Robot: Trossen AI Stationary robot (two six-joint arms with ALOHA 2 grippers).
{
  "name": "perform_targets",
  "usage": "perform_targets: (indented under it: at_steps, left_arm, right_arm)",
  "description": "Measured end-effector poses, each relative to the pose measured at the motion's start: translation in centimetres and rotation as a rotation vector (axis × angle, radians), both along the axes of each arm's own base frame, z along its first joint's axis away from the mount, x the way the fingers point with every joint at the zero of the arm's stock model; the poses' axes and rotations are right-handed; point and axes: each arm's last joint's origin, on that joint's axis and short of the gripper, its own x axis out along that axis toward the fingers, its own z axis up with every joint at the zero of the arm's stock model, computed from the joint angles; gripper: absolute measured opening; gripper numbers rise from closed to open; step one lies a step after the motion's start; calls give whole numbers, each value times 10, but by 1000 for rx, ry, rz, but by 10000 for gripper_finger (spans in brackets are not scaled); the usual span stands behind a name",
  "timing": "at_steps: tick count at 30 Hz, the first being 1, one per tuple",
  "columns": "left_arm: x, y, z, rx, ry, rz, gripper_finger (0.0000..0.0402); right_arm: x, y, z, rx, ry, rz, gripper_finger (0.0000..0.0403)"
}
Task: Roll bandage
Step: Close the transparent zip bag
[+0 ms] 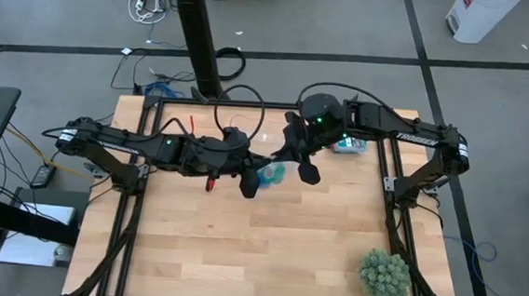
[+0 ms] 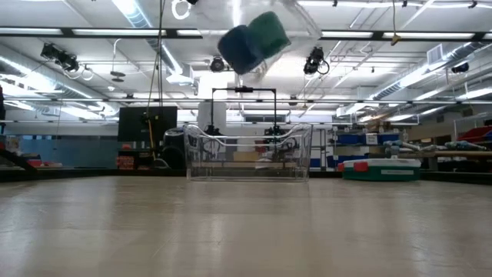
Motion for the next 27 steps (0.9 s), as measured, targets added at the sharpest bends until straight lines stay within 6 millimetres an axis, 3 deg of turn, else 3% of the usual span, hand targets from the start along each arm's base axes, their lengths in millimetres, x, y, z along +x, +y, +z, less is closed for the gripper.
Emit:
perform_targets:
  at_steps: [12, 27]
  left_arm:
    - [0, 0, 2, -2, -12, 5, 0]
    - [-1, 0, 2, 1, -6, 10, 0]
  right_arm:
    - [-16, 1, -18, 40, 253, -28, 0]
    - [-29, -5, -27, 82, 423, -68, 0]
